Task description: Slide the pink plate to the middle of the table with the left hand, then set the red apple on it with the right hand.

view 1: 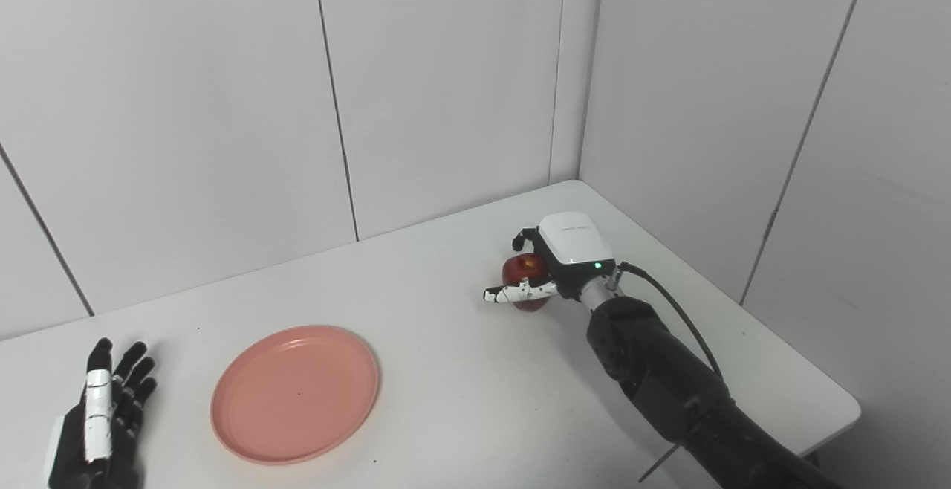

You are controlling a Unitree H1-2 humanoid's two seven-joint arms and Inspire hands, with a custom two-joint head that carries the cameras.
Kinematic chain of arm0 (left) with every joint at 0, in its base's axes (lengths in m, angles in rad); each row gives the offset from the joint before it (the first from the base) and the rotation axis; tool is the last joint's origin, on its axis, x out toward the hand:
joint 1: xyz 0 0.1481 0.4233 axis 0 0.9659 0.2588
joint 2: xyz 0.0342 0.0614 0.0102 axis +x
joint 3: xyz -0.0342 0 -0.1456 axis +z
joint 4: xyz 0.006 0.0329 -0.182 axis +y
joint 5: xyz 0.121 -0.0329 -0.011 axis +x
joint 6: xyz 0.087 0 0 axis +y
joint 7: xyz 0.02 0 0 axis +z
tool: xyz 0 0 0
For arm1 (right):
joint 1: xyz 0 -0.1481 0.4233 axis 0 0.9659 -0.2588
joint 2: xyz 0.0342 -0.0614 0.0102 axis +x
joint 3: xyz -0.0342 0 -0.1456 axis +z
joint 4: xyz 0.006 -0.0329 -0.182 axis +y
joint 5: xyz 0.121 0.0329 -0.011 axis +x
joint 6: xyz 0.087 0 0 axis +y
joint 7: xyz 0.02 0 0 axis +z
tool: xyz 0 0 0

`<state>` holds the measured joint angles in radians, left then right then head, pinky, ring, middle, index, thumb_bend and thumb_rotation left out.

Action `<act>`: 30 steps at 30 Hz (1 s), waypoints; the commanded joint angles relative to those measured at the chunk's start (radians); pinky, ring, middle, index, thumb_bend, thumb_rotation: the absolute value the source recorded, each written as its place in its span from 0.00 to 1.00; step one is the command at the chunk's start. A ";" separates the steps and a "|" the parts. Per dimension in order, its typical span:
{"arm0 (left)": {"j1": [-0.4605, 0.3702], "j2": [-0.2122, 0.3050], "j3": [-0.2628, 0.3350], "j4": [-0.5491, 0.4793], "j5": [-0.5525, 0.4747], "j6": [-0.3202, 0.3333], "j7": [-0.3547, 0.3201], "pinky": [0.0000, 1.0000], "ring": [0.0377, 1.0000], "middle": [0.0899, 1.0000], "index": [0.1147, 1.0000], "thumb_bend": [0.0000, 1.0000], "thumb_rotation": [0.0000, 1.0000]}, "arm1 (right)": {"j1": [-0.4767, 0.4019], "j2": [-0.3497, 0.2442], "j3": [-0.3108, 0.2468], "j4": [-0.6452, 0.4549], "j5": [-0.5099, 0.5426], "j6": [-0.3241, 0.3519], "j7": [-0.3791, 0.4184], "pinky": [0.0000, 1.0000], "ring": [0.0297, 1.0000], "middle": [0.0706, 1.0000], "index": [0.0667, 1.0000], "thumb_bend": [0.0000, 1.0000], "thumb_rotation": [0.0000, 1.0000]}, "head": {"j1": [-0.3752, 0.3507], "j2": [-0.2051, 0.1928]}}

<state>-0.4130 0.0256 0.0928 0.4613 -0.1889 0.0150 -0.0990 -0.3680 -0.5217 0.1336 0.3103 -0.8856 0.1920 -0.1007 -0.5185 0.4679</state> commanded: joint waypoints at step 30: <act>-0.019 0.008 0.006 0.033 -0.001 0.004 -0.016 0.93 0.91 0.90 1.00 0.76 0.86 | -0.050 -0.037 0.030 0.053 0.054 0.000 -0.055 0.19 0.23 0.29 0.43 0.49 0.40 | 0.008 0.002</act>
<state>-0.4221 0.0277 0.0985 0.4858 -0.1887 -0.0076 -0.1180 -0.3917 -0.5299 0.1615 0.3718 -0.8341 0.2041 -0.1535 -0.5123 0.4694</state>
